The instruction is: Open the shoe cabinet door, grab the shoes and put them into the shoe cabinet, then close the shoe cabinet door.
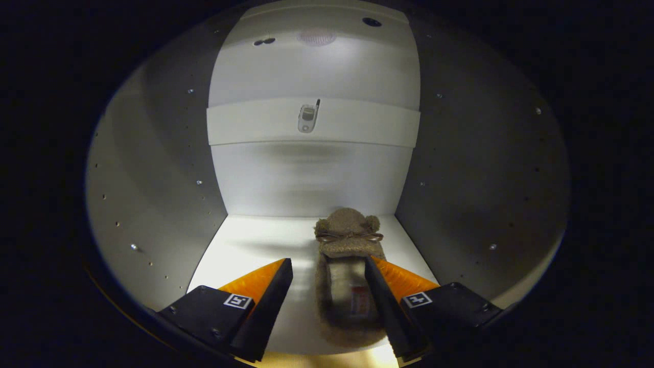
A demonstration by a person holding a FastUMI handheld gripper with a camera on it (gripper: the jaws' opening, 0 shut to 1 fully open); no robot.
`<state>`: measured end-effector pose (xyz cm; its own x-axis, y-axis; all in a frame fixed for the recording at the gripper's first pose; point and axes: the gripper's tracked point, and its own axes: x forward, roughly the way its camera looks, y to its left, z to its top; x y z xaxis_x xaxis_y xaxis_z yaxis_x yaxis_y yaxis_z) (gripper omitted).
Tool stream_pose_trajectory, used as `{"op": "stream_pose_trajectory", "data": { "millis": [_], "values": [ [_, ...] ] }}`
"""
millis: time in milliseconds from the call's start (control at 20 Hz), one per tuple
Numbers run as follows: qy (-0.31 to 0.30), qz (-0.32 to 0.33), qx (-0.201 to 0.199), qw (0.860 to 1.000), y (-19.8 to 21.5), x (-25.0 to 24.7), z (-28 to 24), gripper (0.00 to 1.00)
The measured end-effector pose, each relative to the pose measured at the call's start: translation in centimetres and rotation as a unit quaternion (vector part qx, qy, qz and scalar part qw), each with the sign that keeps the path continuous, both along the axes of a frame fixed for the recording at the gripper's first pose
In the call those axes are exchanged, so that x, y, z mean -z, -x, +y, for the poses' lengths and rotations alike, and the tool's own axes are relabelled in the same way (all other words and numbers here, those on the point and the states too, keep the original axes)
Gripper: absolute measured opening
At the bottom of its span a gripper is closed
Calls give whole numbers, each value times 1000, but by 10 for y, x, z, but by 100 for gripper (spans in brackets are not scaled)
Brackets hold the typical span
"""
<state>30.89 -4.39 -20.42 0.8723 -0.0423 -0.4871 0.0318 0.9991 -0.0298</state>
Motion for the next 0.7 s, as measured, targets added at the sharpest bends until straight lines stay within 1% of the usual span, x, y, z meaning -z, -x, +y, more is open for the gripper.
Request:
{"op": "stream_pose_trajectory", "data": {
  "millis": [100,200,450,700],
  "values": [
    [-7,-20,0,1000,16,-19,2,96],
    [-8,-41,4,999,34,-39,0,99],
    [3,-85,19,996,97,-78,-8,98],
    [2,-140,30,990,181,-128,-14,98]
  ]
}}
